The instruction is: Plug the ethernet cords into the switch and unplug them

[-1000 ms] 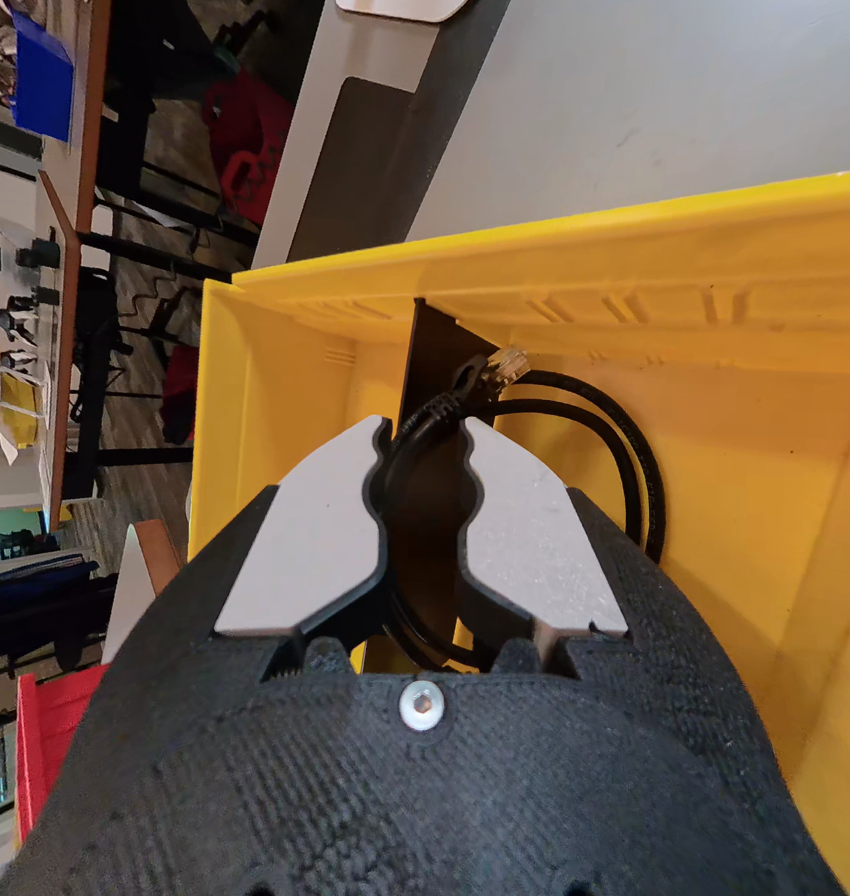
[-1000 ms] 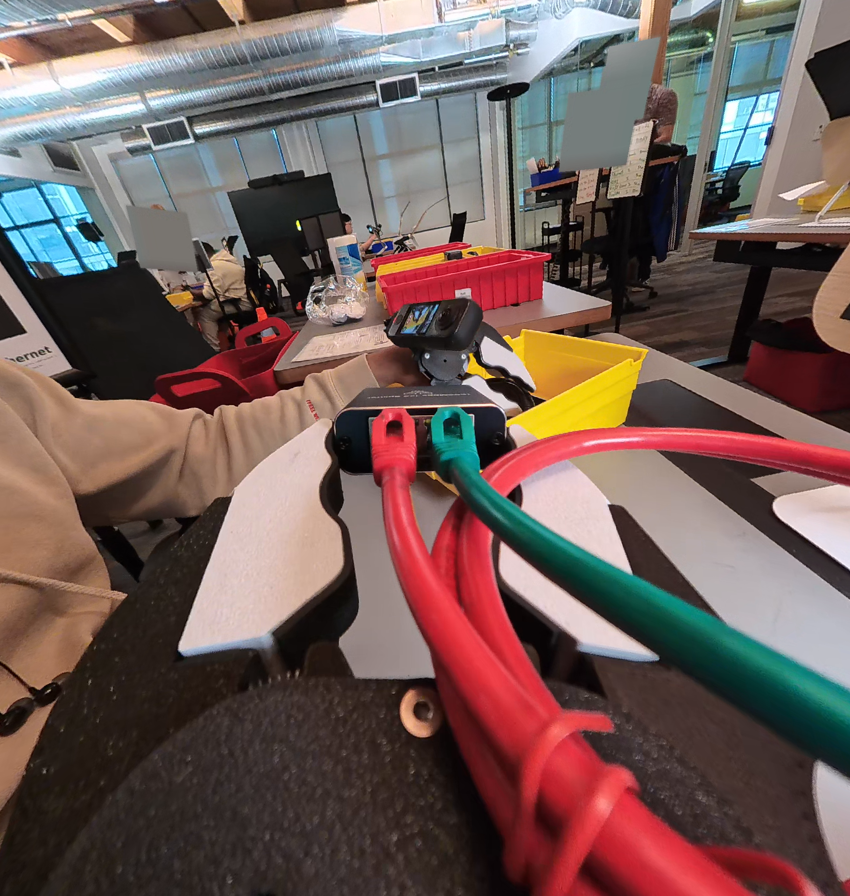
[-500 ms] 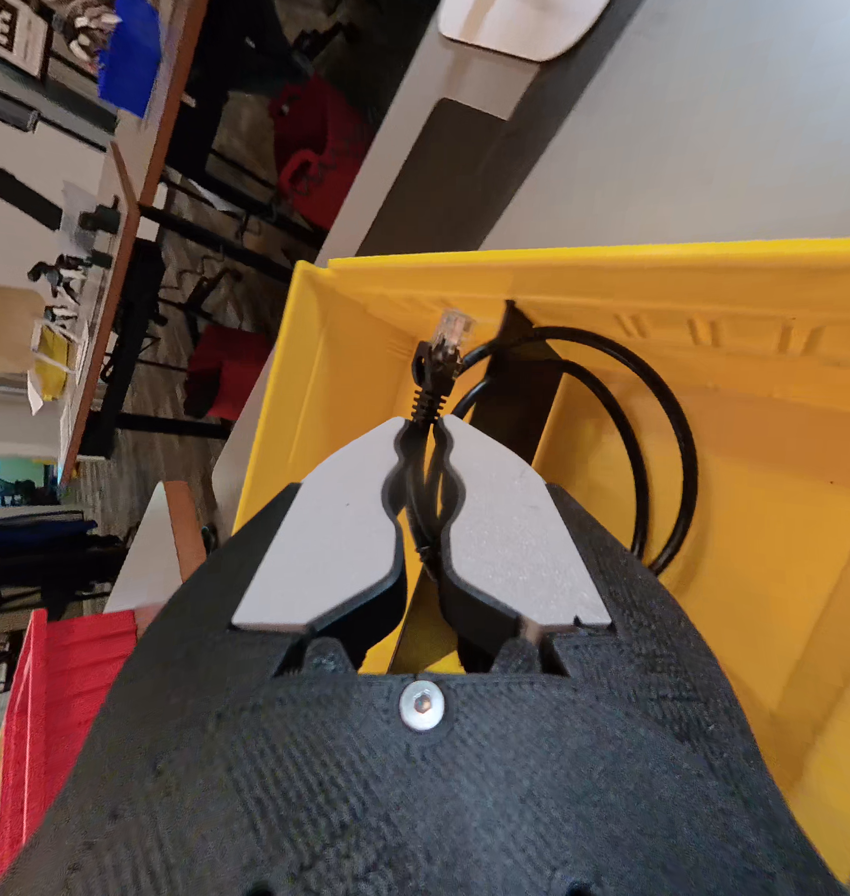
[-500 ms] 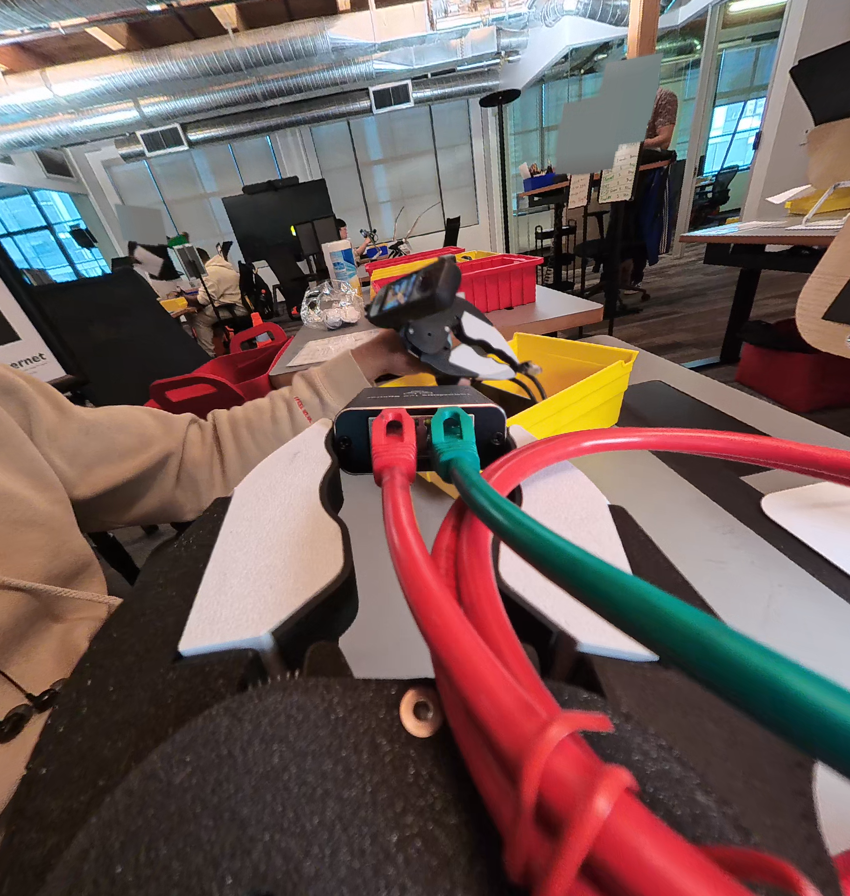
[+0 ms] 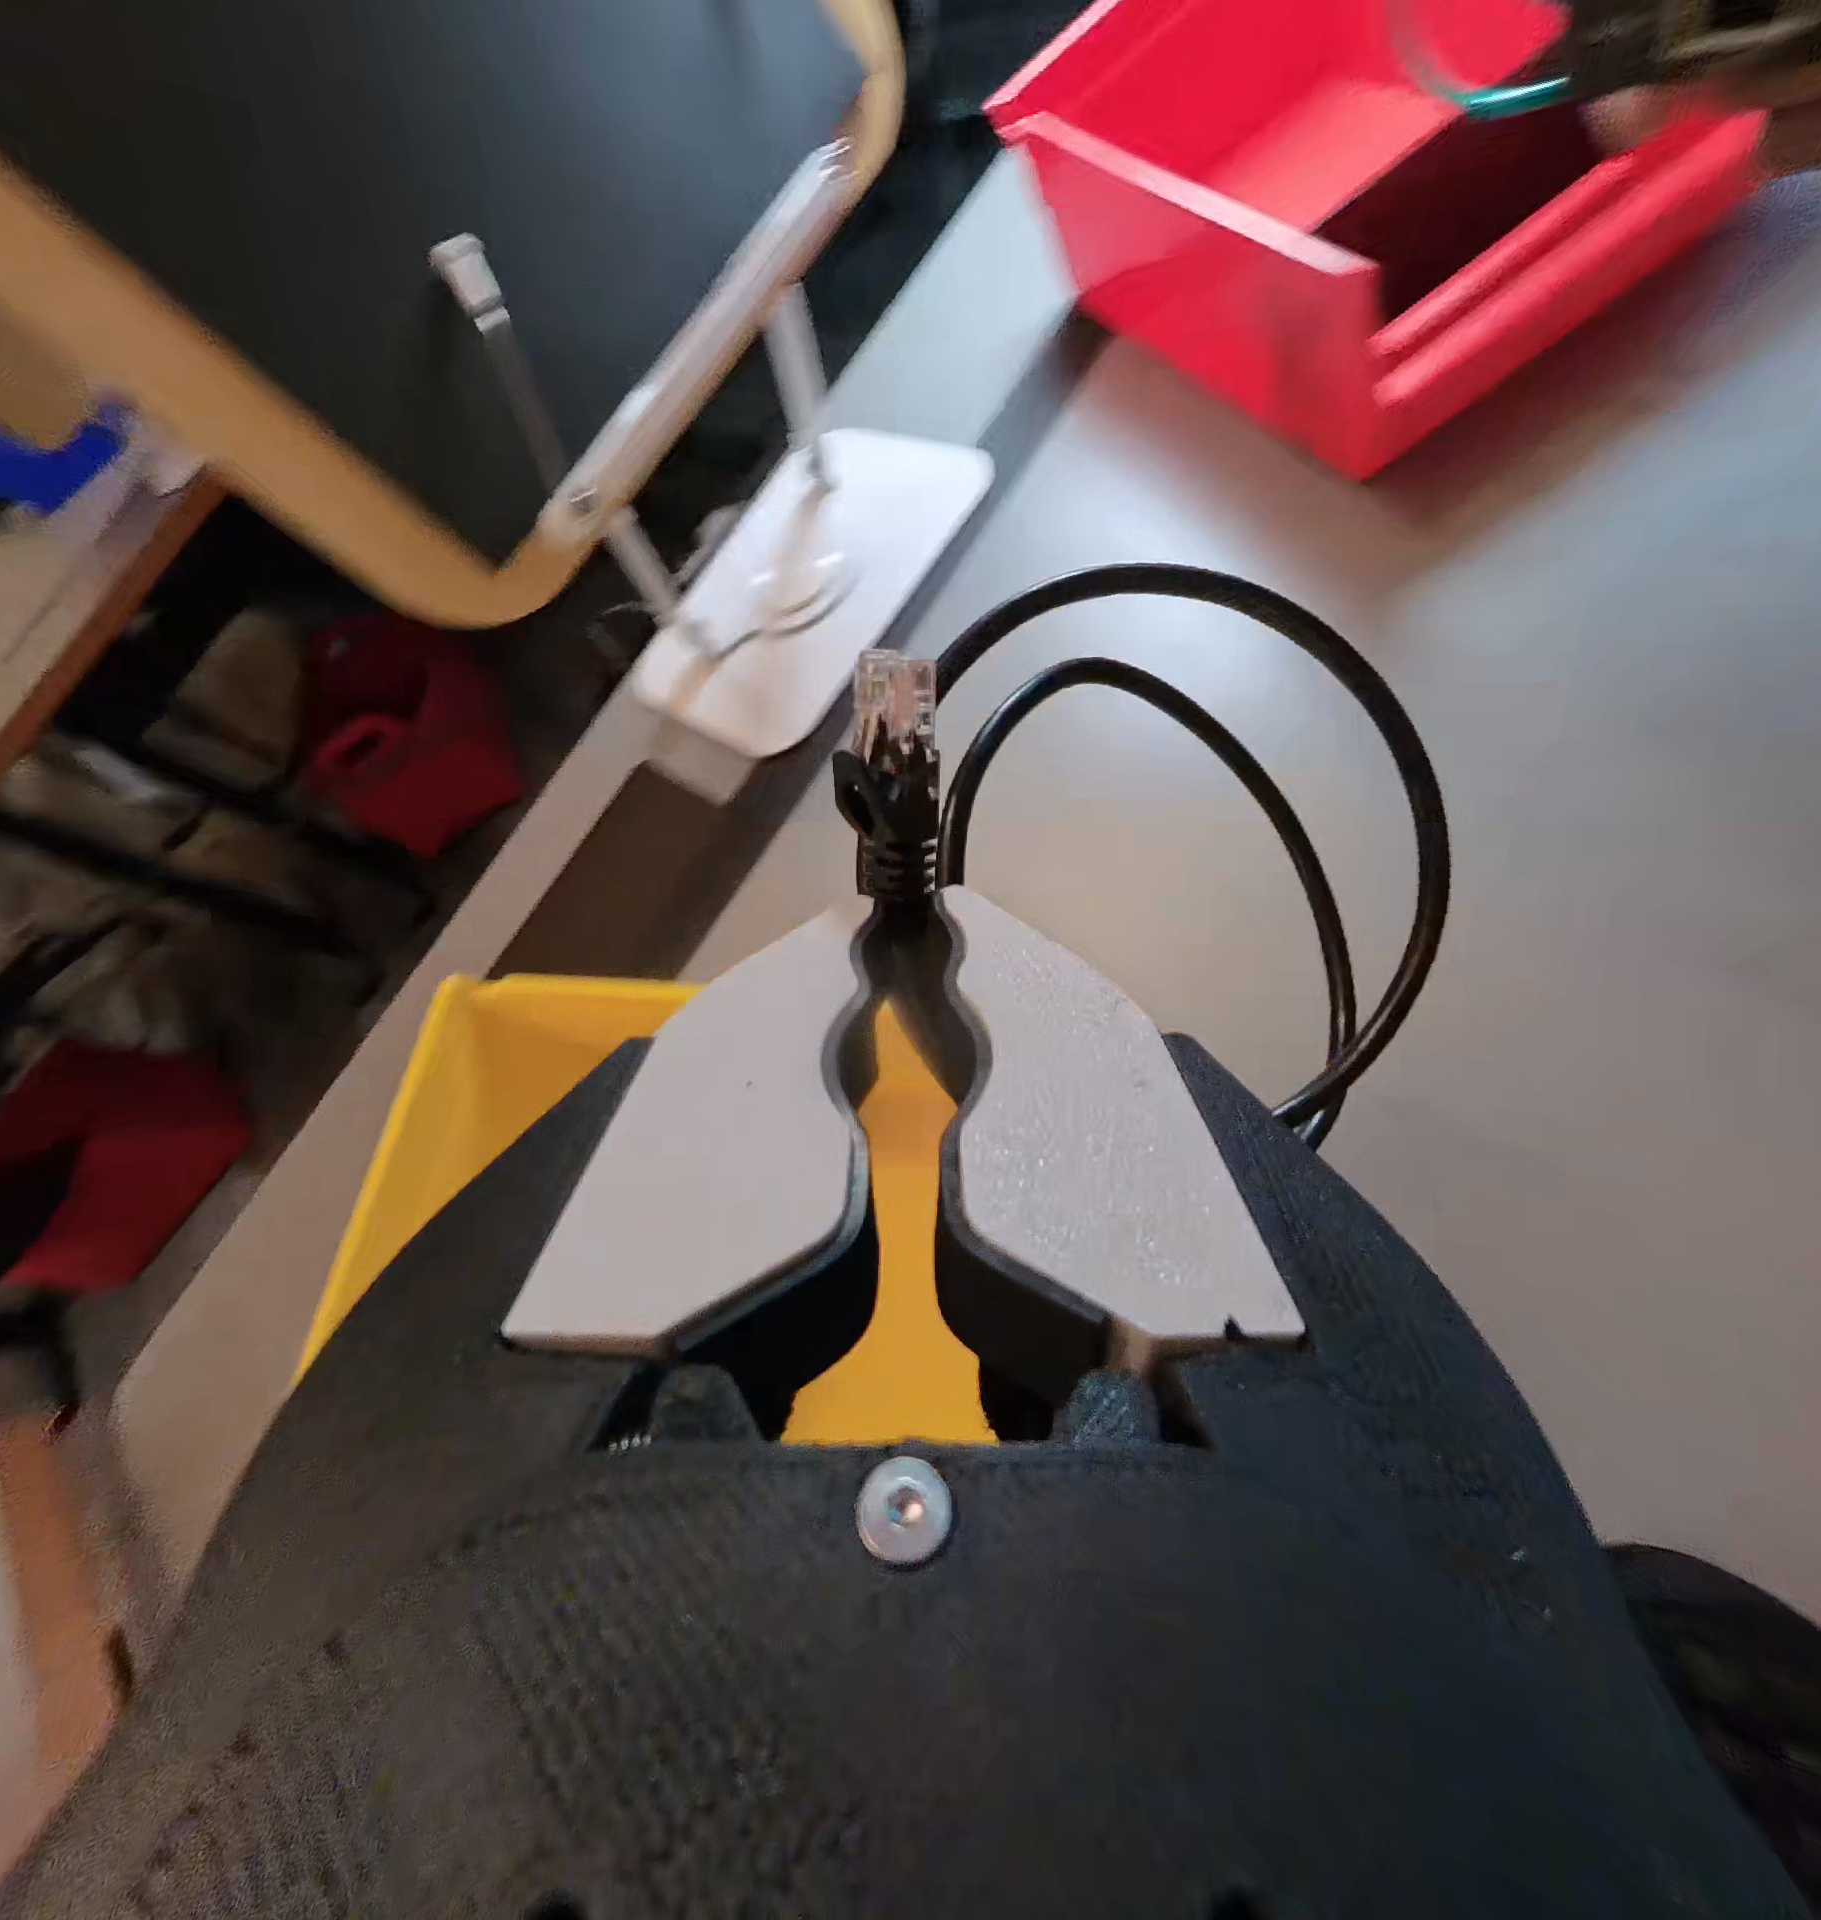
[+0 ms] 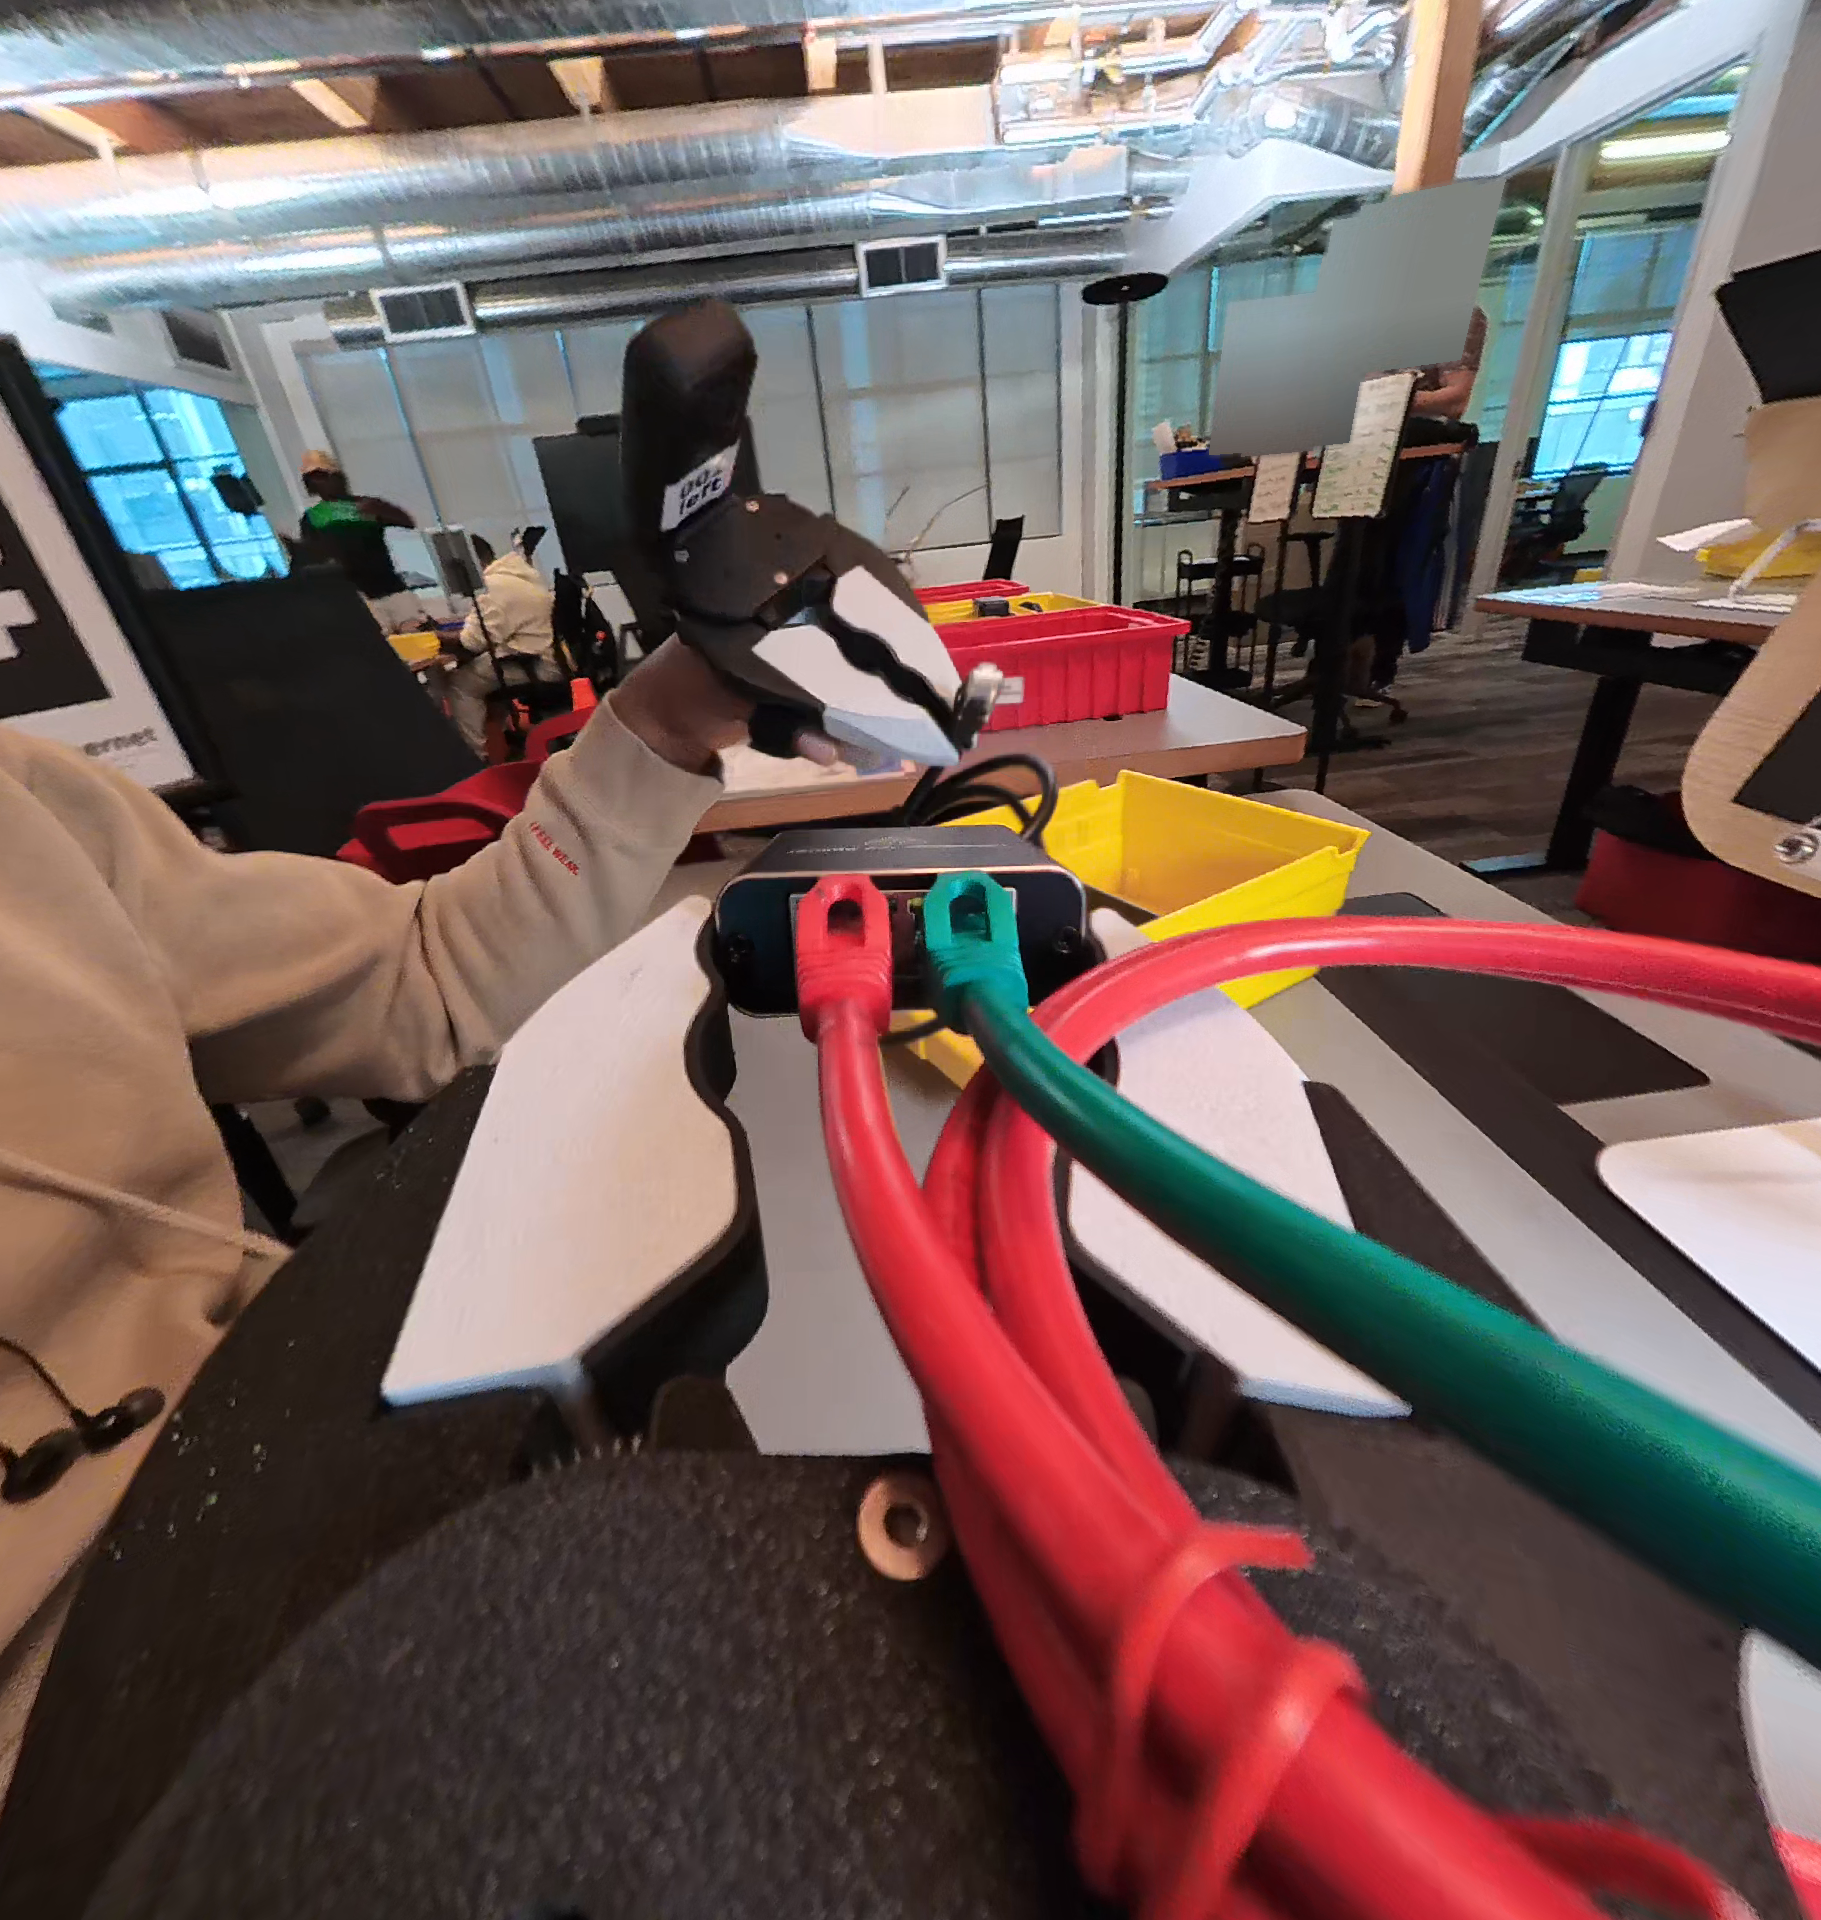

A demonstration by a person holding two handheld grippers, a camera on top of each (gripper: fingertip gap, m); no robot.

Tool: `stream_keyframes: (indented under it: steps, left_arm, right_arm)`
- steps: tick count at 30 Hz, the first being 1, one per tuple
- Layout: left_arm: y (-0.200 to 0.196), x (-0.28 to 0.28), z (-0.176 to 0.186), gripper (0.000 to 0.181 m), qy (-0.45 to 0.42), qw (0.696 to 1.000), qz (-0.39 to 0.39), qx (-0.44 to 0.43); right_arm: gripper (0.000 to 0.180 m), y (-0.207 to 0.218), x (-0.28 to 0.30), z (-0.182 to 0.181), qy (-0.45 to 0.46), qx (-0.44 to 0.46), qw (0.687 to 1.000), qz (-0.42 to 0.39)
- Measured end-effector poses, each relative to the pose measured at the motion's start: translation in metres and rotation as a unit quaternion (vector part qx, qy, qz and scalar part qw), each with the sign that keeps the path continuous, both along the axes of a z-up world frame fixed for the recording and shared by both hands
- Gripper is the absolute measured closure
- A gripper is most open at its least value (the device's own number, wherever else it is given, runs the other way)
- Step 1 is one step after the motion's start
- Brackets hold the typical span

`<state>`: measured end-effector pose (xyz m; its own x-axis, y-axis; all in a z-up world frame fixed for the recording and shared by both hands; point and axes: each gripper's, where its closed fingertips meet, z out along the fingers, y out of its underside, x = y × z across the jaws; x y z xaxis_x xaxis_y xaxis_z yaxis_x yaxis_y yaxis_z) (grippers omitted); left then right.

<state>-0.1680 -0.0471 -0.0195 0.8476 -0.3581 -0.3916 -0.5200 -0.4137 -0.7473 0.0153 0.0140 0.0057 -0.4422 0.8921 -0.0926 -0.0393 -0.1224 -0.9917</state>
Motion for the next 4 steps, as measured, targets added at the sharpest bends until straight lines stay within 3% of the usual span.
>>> stream_keyframes:
  steps: [1, 4]
  left_arm:
    - [0.002, 0.021, -0.004, 0.174, -0.006, 0.999, -0.031, -0.01]
    - [0.009, 0.079, -0.026, 0.174, -0.028, 0.992, -0.107, -0.054]
  right_arm:
    - [0.118, -0.002, 0.002, -0.001, -0.001, 0.007, 1.0, 0.009]
    - [0.118, -0.004, 0.006, -0.006, -0.01, 0.006, 0.999, 0.034]
